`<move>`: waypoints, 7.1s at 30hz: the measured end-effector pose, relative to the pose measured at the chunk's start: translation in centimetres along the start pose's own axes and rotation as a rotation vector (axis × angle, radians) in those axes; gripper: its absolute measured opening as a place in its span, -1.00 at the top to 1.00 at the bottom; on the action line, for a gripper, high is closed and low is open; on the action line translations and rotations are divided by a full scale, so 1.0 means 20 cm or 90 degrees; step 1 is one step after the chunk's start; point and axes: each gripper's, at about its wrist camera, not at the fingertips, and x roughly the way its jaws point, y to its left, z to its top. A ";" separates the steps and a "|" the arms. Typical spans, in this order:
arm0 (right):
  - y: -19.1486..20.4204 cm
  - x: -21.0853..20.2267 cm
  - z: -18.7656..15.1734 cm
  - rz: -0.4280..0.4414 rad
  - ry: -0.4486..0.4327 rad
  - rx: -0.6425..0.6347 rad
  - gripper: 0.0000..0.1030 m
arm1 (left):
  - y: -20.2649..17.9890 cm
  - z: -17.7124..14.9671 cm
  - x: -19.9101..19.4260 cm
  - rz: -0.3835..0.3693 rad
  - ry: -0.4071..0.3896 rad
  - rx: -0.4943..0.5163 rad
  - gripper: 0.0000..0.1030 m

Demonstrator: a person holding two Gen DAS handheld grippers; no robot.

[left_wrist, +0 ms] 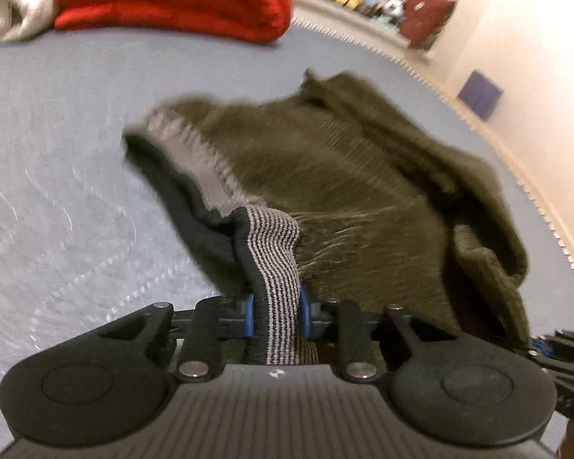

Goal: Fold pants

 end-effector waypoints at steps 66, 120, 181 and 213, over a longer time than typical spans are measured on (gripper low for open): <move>-0.75 -0.74 -0.20 0.070 0.080 -0.221 0.74 | -0.36 -0.29 -0.29 -0.116 0.159 0.163 0.00; -2.08 -0.71 -0.64 -0.392 -0.076 0.774 0.87 | -0.28 -0.21 -0.26 -0.043 0.144 0.153 0.62; -1.72 -0.27 0.17 -0.166 -0.292 0.455 -0.19 | 0.48 -0.12 -0.47 0.147 0.105 0.017 0.66; -0.85 0.46 0.47 0.161 -0.075 0.087 0.76 | 0.12 -0.01 -0.29 0.091 0.069 0.094 0.40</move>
